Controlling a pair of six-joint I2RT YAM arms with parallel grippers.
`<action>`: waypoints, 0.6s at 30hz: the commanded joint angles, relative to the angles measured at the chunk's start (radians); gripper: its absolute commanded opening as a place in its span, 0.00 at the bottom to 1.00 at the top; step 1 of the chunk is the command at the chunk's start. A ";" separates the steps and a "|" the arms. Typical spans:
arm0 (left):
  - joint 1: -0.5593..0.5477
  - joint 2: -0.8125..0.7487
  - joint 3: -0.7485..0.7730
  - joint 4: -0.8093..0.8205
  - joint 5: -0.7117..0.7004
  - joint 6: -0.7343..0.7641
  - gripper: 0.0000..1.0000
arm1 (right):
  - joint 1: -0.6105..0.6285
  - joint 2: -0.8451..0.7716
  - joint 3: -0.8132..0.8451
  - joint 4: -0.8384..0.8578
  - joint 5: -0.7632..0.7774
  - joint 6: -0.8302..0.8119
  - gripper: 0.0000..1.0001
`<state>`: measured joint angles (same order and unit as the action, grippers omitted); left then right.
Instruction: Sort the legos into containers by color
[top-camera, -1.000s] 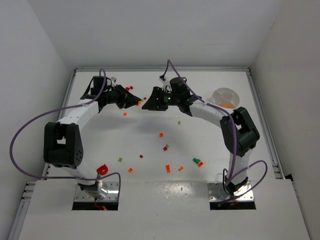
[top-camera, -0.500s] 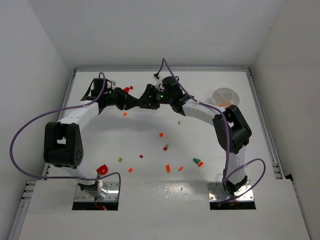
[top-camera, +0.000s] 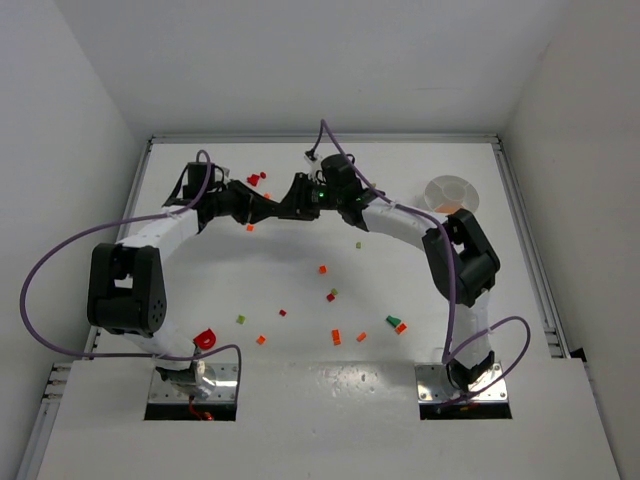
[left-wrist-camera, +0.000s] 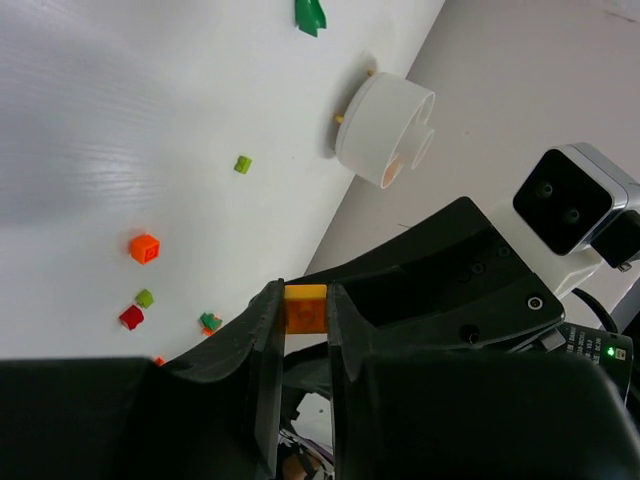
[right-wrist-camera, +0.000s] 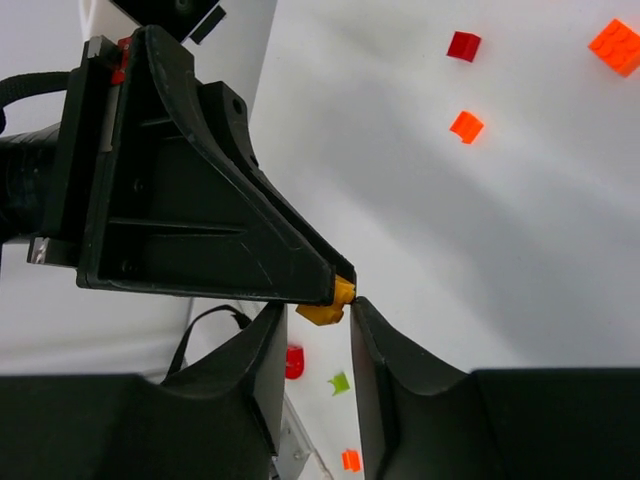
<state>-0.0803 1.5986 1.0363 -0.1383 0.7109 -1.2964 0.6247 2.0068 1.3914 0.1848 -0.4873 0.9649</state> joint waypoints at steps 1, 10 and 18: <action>-0.007 -0.046 -0.018 -0.001 0.048 -0.029 0.00 | -0.010 0.001 0.069 0.024 0.090 -0.052 0.30; -0.007 -0.055 -0.047 0.017 0.058 -0.038 0.00 | -0.028 -0.008 0.087 -0.005 0.122 -0.083 0.36; -0.016 -0.065 -0.094 0.075 0.104 -0.099 0.00 | -0.037 -0.008 0.116 -0.005 0.153 -0.193 0.29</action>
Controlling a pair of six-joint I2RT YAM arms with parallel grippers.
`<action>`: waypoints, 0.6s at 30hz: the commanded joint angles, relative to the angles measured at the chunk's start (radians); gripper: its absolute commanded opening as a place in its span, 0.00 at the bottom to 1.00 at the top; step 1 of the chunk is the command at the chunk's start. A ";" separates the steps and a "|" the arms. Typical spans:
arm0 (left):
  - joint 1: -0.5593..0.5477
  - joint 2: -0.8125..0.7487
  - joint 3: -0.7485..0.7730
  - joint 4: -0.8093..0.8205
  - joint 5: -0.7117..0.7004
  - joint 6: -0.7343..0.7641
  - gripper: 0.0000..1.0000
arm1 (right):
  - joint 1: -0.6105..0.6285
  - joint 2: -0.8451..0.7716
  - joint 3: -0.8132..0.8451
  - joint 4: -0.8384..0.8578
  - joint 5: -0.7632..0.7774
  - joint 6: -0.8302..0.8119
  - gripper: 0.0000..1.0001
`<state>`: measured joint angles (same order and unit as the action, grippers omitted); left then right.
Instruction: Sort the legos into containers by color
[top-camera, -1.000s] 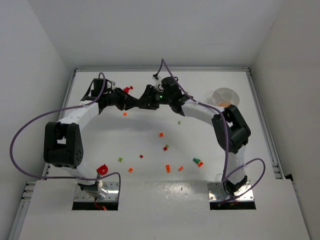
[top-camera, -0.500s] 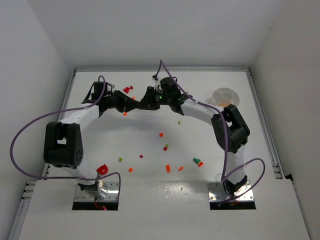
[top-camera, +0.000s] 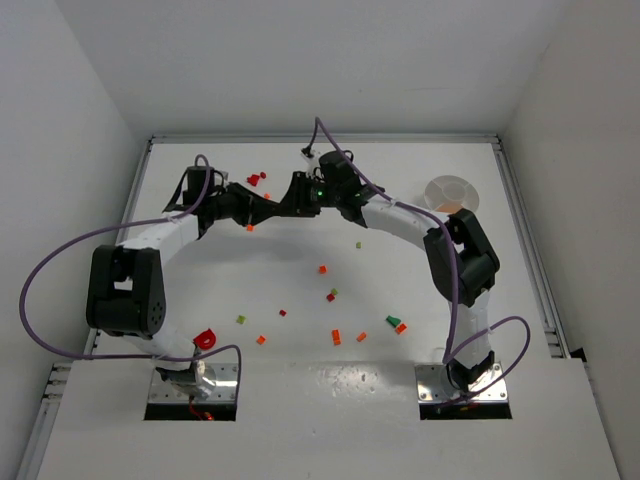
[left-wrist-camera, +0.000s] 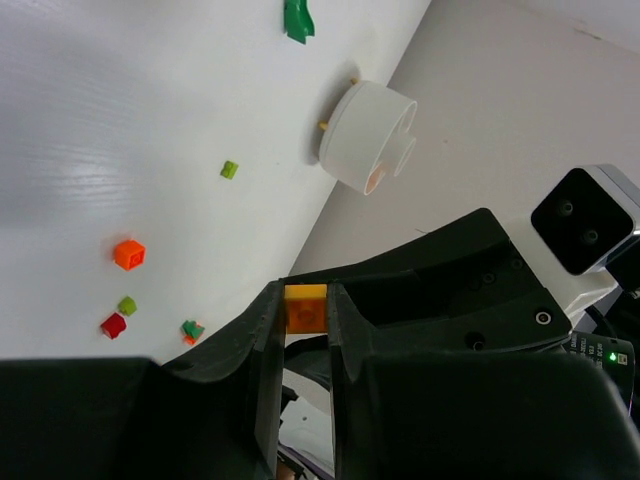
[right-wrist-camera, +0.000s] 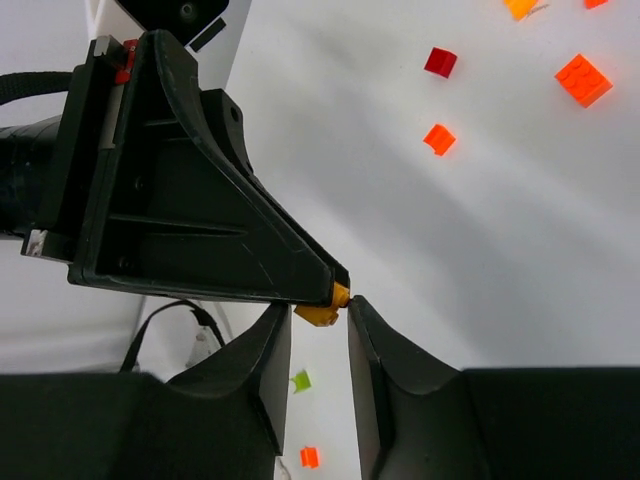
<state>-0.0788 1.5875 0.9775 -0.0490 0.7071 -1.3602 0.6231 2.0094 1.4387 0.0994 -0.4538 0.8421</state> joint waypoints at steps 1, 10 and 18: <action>-0.018 -0.054 -0.036 -0.014 0.107 -0.036 0.00 | -0.036 -0.011 0.080 0.080 0.119 -0.084 0.27; -0.027 -0.044 -0.077 0.018 0.117 -0.070 0.00 | -0.016 -0.001 0.134 0.054 0.185 -0.186 0.12; -0.027 -0.044 -0.097 0.028 0.108 -0.082 0.42 | -0.016 -0.011 0.154 0.023 0.204 -0.256 0.00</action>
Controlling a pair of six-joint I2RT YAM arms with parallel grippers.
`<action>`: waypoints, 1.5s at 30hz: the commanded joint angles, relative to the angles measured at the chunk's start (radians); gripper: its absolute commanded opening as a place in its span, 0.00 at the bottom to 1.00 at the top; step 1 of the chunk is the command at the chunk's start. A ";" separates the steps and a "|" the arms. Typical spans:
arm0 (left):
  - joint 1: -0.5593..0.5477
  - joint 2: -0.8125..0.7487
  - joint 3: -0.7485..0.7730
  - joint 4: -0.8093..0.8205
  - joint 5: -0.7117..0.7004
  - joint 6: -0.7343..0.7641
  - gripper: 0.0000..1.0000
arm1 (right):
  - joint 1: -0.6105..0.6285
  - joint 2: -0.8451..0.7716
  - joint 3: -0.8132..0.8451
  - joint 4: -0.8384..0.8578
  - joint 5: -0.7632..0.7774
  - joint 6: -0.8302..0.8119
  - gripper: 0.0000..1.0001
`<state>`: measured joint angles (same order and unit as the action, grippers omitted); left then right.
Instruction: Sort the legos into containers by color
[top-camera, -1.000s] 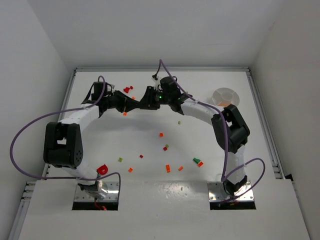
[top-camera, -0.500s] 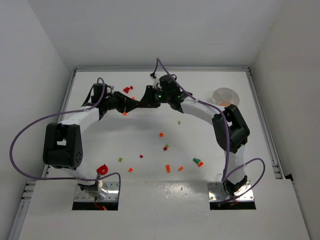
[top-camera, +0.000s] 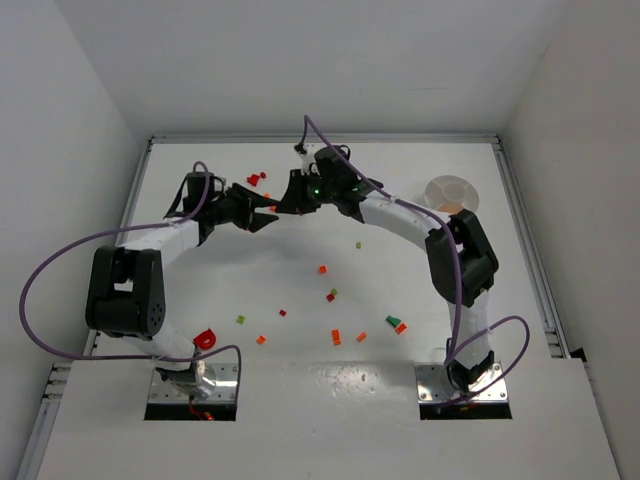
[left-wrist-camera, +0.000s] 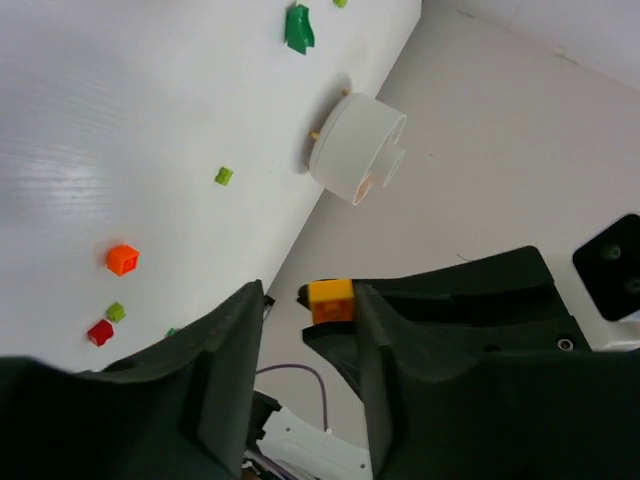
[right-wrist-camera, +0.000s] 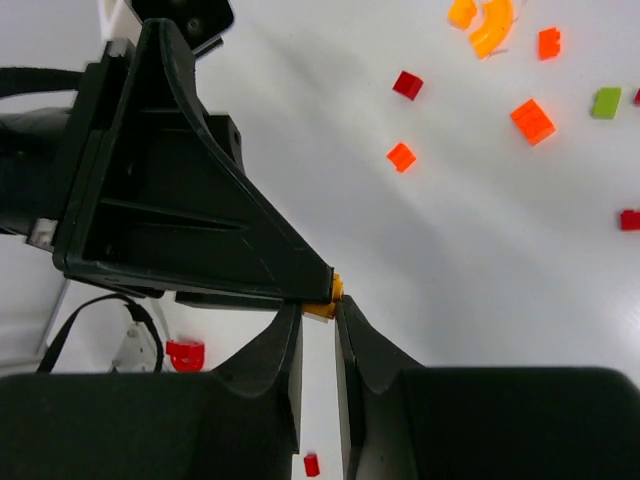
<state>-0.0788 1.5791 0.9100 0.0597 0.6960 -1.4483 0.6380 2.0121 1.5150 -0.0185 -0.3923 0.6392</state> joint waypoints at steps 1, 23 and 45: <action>-0.027 -0.036 -0.030 -0.081 0.119 0.006 0.49 | -0.040 -0.013 0.061 0.132 0.142 -0.062 0.00; 0.045 0.052 0.371 -0.351 0.060 0.745 1.00 | -0.474 -0.464 -0.228 -0.644 0.176 -0.700 0.00; -0.049 0.116 0.650 -0.600 -0.256 1.006 1.00 | -0.782 -0.277 -0.090 -0.704 0.270 -0.817 0.00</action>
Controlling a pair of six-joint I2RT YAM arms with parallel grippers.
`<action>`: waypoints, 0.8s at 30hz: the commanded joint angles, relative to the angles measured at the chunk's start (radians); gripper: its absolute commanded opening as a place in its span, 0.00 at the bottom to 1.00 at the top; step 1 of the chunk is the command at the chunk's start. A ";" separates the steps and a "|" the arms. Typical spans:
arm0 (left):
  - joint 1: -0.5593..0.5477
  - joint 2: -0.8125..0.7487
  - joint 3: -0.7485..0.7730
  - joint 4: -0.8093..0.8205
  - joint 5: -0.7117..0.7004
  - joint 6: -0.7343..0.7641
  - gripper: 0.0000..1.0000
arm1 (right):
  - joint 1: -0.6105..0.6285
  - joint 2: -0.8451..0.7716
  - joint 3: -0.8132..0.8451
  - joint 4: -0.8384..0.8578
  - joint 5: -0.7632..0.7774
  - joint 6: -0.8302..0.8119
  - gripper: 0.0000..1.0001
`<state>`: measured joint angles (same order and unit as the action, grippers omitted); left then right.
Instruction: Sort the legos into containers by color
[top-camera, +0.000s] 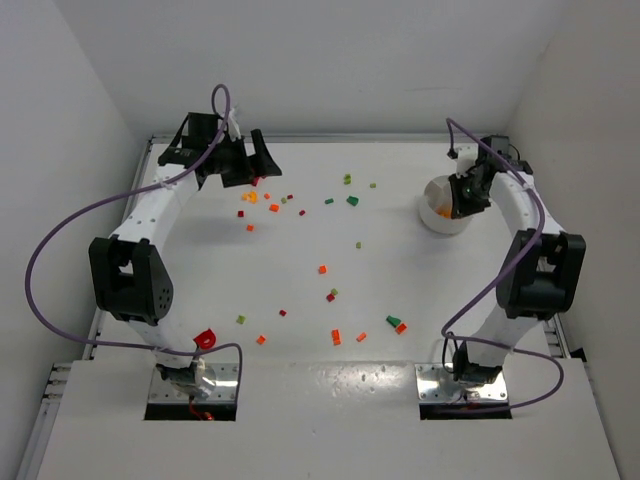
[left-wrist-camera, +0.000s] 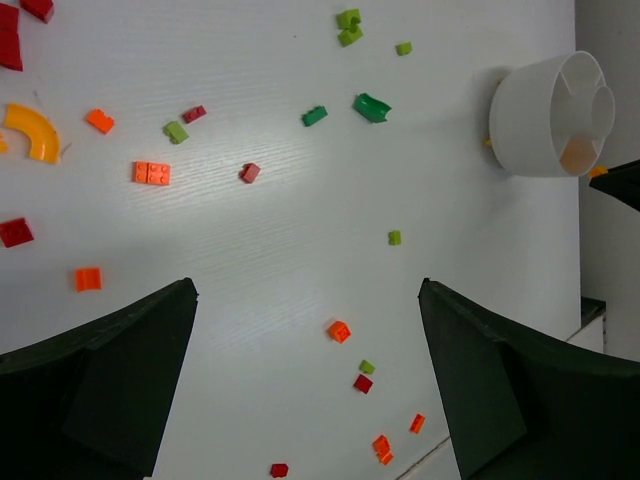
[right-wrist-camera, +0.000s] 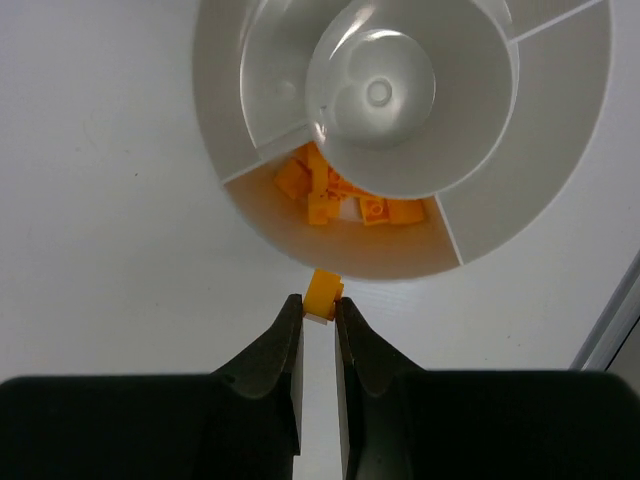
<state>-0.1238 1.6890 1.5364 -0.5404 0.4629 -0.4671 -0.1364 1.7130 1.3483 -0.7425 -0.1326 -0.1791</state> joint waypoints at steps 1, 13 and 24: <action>-0.004 0.006 0.024 0.000 -0.033 0.025 1.00 | -0.008 0.033 0.089 0.020 0.010 0.012 0.00; 0.007 0.024 0.014 0.000 -0.089 0.002 1.00 | -0.017 0.135 0.195 -0.017 0.019 0.032 0.33; 0.055 0.121 0.062 -0.058 -0.226 0.093 0.78 | 0.009 -0.073 0.146 -0.028 -0.172 0.023 0.33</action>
<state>-0.0921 1.7344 1.5421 -0.5602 0.3168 -0.4366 -0.1467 1.7828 1.4998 -0.7757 -0.1928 -0.1570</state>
